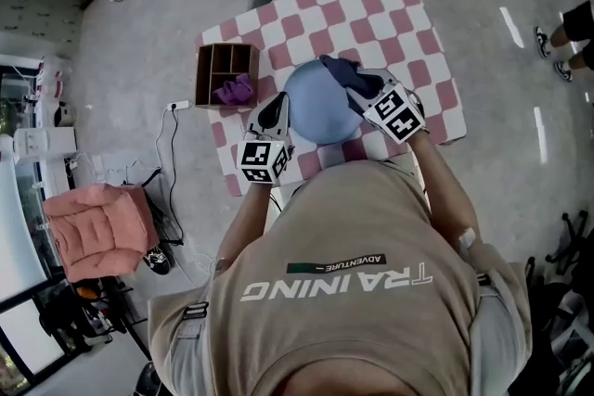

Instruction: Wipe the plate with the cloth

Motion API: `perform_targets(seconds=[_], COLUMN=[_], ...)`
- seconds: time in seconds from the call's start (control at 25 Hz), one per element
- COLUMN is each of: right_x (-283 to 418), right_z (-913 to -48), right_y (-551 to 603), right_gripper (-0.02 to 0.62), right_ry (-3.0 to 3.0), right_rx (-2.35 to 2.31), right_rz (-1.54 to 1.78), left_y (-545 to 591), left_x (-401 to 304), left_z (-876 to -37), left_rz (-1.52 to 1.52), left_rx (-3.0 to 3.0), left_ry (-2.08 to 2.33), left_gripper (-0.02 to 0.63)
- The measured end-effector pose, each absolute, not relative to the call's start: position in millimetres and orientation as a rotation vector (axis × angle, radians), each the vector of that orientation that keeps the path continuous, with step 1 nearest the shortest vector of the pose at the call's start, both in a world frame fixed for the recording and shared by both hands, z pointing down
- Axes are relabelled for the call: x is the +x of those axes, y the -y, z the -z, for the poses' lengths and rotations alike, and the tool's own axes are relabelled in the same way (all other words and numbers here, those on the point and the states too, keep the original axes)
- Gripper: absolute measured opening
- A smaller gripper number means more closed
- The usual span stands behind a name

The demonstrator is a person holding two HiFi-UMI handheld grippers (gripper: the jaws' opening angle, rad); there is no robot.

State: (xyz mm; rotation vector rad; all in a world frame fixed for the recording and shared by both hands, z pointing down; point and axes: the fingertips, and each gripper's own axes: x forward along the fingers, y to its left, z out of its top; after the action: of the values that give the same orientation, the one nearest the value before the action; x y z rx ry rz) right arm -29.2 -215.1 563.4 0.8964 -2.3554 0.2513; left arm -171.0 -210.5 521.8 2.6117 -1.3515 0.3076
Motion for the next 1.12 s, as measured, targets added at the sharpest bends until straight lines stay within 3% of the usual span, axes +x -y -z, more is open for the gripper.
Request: perform_targets(seconds=[0.52,0.92,1.0,1.12], right_x=[172.9,195.0,191.8,188.7], right_z=[-607.4,-636.3,-641.0,-643.7], right_y=[208.4,199.5,202.1,205.2], right_gripper=[0.135,0.135,0.158,0.253], right_ry=[2.106,2.092,2.103,2.120], right_rx=[1.311,1.304,1.296,1.286], right_rz=[-0.443,-0.529,-0.548,-0.573], left_y=[220.5,213.5,212.7,212.5], left_x=[-119.2,-119.4,-123.0,-129.1], left_z=[-521.4,-519.3,-518.3,-518.3], left_rz=[-0.327,-0.359,-0.358,-0.350], left_rx=[2.634,2.595,2.587,2.571], left_ry=[1.270,1.322,1.342,1.373], left_gripper=[0.015,0.015,0.015,0.015])
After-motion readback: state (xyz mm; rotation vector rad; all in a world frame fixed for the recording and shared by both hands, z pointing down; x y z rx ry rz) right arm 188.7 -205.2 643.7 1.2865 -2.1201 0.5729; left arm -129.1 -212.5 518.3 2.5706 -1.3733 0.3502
